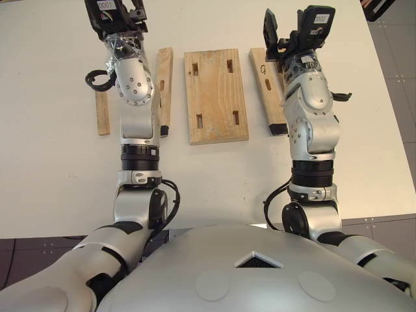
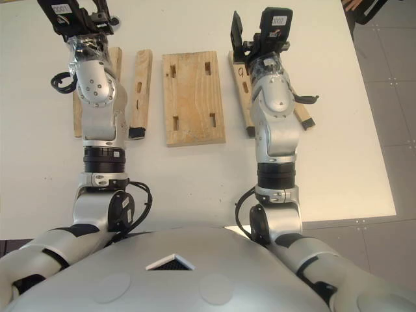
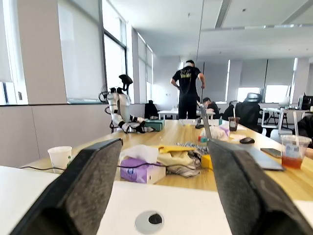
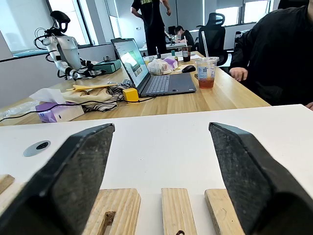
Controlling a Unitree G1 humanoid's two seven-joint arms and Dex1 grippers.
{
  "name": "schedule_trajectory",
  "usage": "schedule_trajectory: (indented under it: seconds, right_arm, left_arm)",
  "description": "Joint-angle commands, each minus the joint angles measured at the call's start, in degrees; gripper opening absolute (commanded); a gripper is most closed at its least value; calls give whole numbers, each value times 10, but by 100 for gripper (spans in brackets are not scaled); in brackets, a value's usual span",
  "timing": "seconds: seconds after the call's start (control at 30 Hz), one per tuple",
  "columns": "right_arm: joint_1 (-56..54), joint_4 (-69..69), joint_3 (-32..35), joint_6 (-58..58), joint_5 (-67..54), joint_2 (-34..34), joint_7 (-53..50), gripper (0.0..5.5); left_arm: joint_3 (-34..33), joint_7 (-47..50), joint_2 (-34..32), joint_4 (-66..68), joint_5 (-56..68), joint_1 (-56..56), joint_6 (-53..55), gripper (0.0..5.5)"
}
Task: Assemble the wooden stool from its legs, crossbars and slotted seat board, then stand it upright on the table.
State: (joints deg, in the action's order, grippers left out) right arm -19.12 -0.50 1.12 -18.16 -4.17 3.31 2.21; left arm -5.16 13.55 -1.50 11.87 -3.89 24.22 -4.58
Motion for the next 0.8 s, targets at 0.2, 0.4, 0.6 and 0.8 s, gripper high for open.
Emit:
schedule_trajectory:
  seconds: [0.2, 0.4, 0.6, 0.8]
  right_arm:
    - [-6, 5, -4, 21, 26, -16, -16, 353]
    - [-5, 0, -25, 16, 40, -19, -8, 353]
    - [15, 9, -4, 25, 24, -19, -8, 353]
    - [112, -39, 96, 27, -85, -148, 156, 353]
  left_arm:
    - [30, -51, -4, -20, -2, -14, 31, 318]
    - [27, -43, -3, -10, -9, -8, 52, 318]
    - [38, -40, -32, 7, -48, -25, 57, 318]
    - [2, -54, -68, 6, -33, -73, 53, 318]
